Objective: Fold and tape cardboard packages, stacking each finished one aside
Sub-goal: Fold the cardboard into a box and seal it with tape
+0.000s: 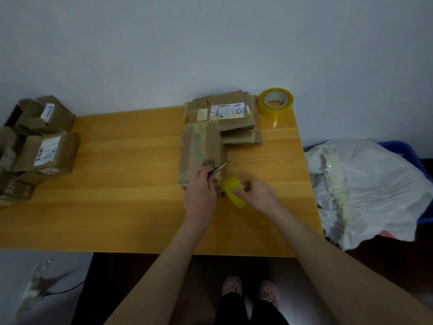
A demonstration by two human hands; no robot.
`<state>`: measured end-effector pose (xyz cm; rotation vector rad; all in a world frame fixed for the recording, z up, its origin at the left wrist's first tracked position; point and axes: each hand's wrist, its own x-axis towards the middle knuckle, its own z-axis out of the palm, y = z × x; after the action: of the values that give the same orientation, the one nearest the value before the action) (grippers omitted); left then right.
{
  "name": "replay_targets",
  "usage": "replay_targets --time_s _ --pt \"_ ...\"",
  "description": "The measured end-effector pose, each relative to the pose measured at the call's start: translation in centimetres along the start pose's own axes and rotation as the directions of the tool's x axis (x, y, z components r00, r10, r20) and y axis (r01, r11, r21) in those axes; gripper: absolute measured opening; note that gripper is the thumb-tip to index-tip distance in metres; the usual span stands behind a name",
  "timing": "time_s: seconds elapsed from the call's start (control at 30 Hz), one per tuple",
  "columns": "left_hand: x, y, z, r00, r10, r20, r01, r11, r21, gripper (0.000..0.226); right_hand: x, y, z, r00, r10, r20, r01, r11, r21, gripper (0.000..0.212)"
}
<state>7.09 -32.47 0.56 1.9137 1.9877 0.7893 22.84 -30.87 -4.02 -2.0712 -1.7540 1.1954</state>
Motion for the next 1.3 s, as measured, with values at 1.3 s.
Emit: replay_targets --time_s 1.3 --pt "1.4 -1.6 1.0 0.998 -0.060 0.000 0.060 0.998 0.018 0.032 -0.8 -1.1 -4.2 0.978 -0.117 -0.174 0.041 0.919 -0.391 0.030"
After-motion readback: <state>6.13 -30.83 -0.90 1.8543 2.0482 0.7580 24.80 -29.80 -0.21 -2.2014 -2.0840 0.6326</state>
